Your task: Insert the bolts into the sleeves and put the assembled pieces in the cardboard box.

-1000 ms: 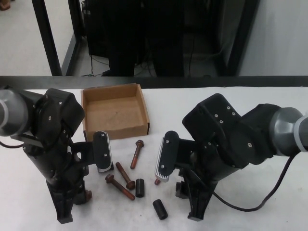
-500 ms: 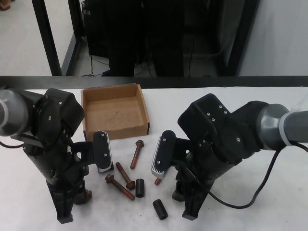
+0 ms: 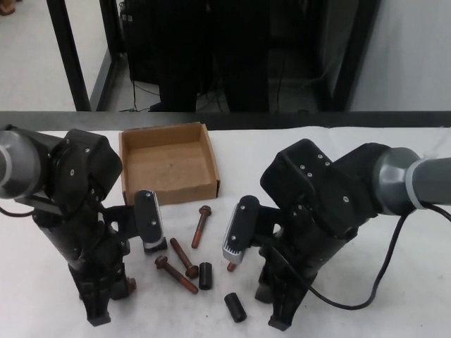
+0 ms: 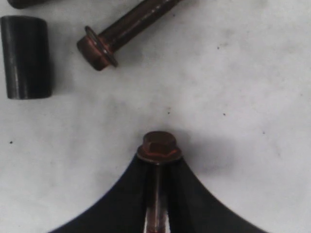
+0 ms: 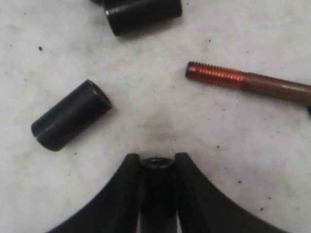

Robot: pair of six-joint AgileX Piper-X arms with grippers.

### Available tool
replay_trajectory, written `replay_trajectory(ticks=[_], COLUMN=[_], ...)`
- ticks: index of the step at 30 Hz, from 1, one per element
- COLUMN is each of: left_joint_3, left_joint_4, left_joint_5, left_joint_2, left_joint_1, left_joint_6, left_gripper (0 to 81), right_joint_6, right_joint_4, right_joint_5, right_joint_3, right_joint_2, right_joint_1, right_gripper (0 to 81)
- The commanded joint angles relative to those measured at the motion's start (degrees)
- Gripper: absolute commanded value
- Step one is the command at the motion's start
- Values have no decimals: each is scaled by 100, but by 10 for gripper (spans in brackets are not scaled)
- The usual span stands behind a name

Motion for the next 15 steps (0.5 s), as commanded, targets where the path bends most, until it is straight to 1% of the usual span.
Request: replay_trajectory(ticks=[1,5,9,12,15], left_joint_3=[109,109,121,133,129], left_joint_4=[52,152,293,392,319], left_joint_5=[845,1515,2276,2391,2737], left_joint_2=[251,20,-592,-1274,-2040], left_joint_1=[29,281,495,523,523], left_joint_6=[-441,-1094,-1627,-1799,-2169], left_gripper=[8,8,8,8,8], right_joint_6=[124,459,954,1322,1808], right_joint_4=[861,881,672,348,-121], right_joint_5=[-304,-769,-1273,-1364,-1361], right_joint_3=[202,202,225,225,225], right_joint_2=[89,-343,-964,-1508,-2162], right_joint_1=[16,16,16,16,16], right_gripper=[2,2,2,2,2])
